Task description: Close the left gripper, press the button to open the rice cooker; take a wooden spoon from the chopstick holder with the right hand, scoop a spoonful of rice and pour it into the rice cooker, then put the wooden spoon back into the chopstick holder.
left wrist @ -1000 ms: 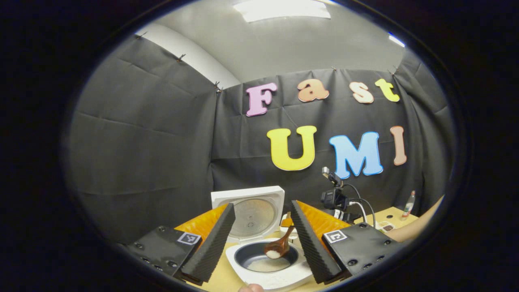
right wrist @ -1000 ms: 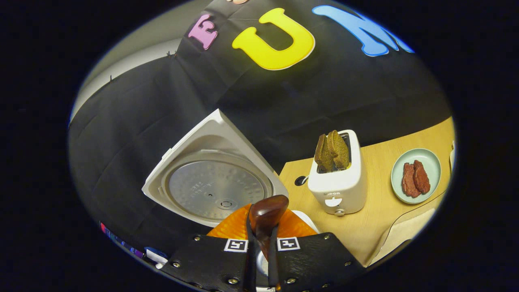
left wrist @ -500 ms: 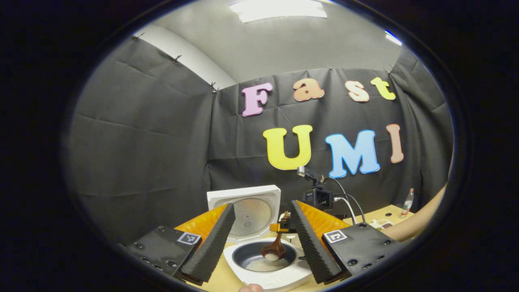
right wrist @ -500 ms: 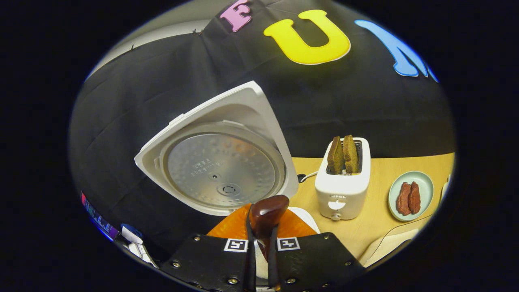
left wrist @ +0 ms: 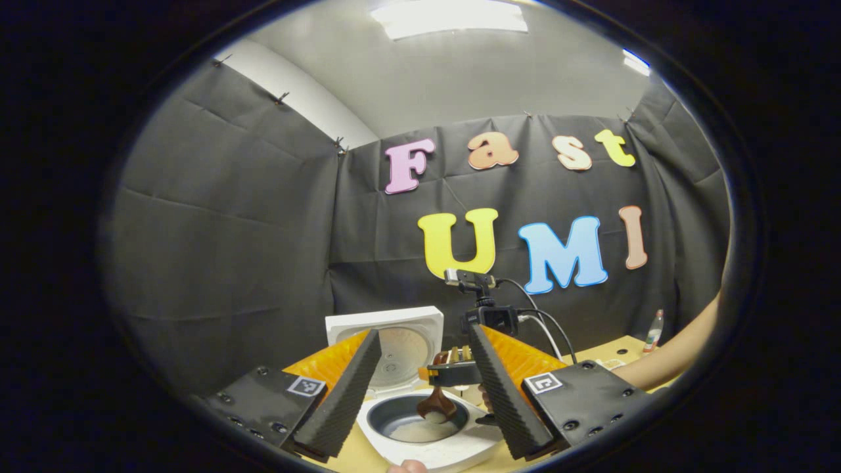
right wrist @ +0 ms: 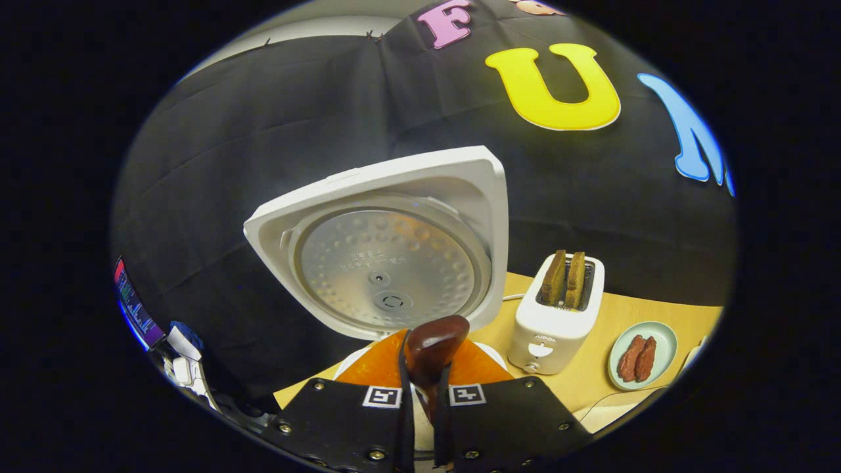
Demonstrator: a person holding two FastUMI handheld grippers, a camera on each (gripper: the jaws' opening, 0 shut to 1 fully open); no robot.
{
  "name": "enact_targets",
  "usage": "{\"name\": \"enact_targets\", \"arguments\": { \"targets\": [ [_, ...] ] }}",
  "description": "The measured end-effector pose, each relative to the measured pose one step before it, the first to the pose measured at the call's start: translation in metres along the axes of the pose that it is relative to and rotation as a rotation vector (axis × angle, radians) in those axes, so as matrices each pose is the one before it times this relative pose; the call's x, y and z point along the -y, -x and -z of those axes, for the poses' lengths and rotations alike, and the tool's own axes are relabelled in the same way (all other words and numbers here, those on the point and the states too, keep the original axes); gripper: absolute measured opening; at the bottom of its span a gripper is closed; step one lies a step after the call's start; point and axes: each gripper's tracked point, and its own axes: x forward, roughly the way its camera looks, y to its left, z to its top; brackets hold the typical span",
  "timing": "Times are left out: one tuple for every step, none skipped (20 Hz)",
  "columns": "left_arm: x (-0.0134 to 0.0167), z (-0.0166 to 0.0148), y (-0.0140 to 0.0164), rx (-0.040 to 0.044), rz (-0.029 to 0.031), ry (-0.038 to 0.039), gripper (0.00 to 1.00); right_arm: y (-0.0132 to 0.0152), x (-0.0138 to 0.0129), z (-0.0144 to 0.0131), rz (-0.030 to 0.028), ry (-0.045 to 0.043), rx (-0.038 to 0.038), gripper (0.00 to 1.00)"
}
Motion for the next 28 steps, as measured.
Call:
{"name": "enact_targets", "arguments": {
  "targets": [
    [0.00082, -0.00195, 0.00009, 0.00527, -0.00194, 0.00835, 0.91, 0.00025, -0.00093, 0.00008, 0.00213, 0.01183, -0.00438, 0.12],
    [0.00058, -0.00277, 0.00092, 0.00755, 0.00015, 0.00357, 0.93, 0.00163, -0.00221, -0.00083, 0.00001, 0.01474, -0.00338, 0.12],
    [-0.00013, -0.00243, 0.00129, 0.00758, -0.00103, -0.00106, 0.95, 0.00112, -0.00222, -0.00190, -0.00346, 0.01782, -0.00224, 0.12],
    [-0.00093, -0.00232, 0.00121, 0.00609, -0.00309, -0.00323, 0.97, -0.00032, -0.00152, -0.00189, -0.00383, 0.01833, -0.00025, 0.12],
    [-0.00091, -0.00020, 0.00190, 0.00292, -0.00270, -0.00343, 0.99, 0.00154, -0.00168, -0.00280, -0.00015, 0.01714, 0.00176, 0.12],
    [-0.00149, -0.00044, 0.00114, 0.00166, -0.00463, -0.00045, 0.99, 0.00149, -0.00133, -0.00193, 0.00220, 0.01585, 0.00119, 0.12],
    [-0.00023, 0.00019, 0.00078, -0.00029, -0.00136, 0.00165, 0.99, 0.00175, -0.00120, -0.00151, 0.00349, 0.01901, 0.00037, 0.12],
    [-0.00103, 0.00023, 0.00078, -0.00065, -0.00157, 0.00180, 0.99, 0.00138, -0.00139, -0.00197, 0.00207, 0.01920, 0.00399, 0.12],
    [-0.00107, 0.00028, 0.00087, 0.00009, -0.00187, 0.00089, 0.99, 0.00098, -0.00272, -0.00206, -0.00263, 0.01409, 0.00477, 0.12],
    [-0.00116, -0.00131, 0.00108, 0.00139, -0.00309, 0.00165, 0.99, -0.00100, -0.00223, 0.00007, -0.00308, 0.01401, 0.00112, 0.12],
    [-0.00063, -0.00037, 0.00071, 0.00105, -0.00290, 0.00398, 0.99, 0.00030, -0.00163, -0.00008, -0.00121, 0.01167, -0.00075, 0.12],
    [-0.00090, 0.00005, 0.00002, 0.00174, -0.00346, 0.00456, 0.99, -0.00106, -0.00199, 0.00088, -0.00157, 0.01381, -0.00157, 0.12],
    [-0.00092, -0.00057, -0.00088, -0.00253, -0.00678, 0.00219, 0.99, -0.00177, -0.00193, 0.00060, -0.00078, 0.01716, -0.00205, 0.12],
    [-0.00268, 0.00112, 0.00001, -0.00368, -0.01191, 0.00367, 0.99, -0.00127, -0.00166, 0.00139, 0.00011, 0.01957, -0.00475, 0.12],
    [-0.00075, -0.00157, 0.00036, 0.00481, -0.00741, 0.00748, 0.99, -0.00149, -0.00109, 0.00147, 0.00290, 0.02182, -0.00734, 0.12],
    [0.00032, -0.00037, 0.00060, 0.00013, -0.00155, 0.00397, 0.99, -0.00122, -0.00056, 0.00231, 0.00190, 0.02054, -0.00794, 0.12],
    [0.00024, -0.00023, 0.00048, -0.00118, -0.00083, -0.00317, 0.99, -0.00046, 0.00078, 0.00072, 0.00208, 0.01933, -0.00487, 0.12],
    [-0.00074, 0.00126, 0.00086, -0.00297, -0.00196, -0.00919, 0.99, -0.00102, -0.00089, -0.00009, 0.00543, 0.01820, -0.00238, 0.12],
    [-0.00090, 0.00100, 0.00078, -0.00353, -0.00216, -0.00903, 0.99, 0.00032, -0.00005, -0.00020, 0.00550, 0.01726, -0.00048, 0.12],
    [-0.00021, 0.00178, 0.00021, -0.00437, -0.00214, -0.00994, 0.99, 0.00034, -0.00008, -0.00052, 0.00332, 0.01375, 0.00163, 0.12],
    [-0.00067, 0.00042, 0.00085, -0.00097, -0.00359, -0.00864, 0.99, 0.00008, -0.00042, -0.00101, 0.00179, 0.01505, 0.00239, 0.12],
    [0.00061, -0.00079, 0.00055, 0.00094, -0.00075, -0.00794, 0.99, 0.00044, 0.00029, -0.00049, 0.00567, 0.01637, 0.00066, 0.12],
    [0.00085, -0.00104, 0.00050, 0.00181, 0.00009, -0.00740, 0.99, 0.00007, 0.00118, -0.00058, 0.00852, 0.01674, 0.00073, 0.12],
    [0.00110, 0.00061, 0.00115, 0.00138, 0.00118, -0.00735, 0.98, 0.00079, -0.00057, -0.00100, 0.00512, 0.00918, 0.00132, 0.12],
    [0.00057, 0.00076, -0.00015, -0.00091, 0.00044, -0.00789, 0.97, -0.00025, -0.00077, -0.00032, -0.00086, 0.00745, 0.00192, 0.12],
    [0.00071, 0.00273, 0.00100, -0.00707, -0.00359, -0.00860, 0.96, 0.00081, -0.00043, -0.00084, -0.00282, 0.00394, 0.00018, 0.12],
    [-0.00090, 0.00233, 0.00035, -0.00796, -0.00334, -0.00711, 0.95, 0.00078, -0.00078, -0.00014, -0.00450, -0.00697, -0.00059, 0.12],
    [-0.00006, 0.00138, 0.00038, -0.00472, -0.00109, -0.00003, 0.94, 0.00148, -0.00028, -0.00168, -0.00333, -0.01488, 0.00203, 0.12]
  ]
}}
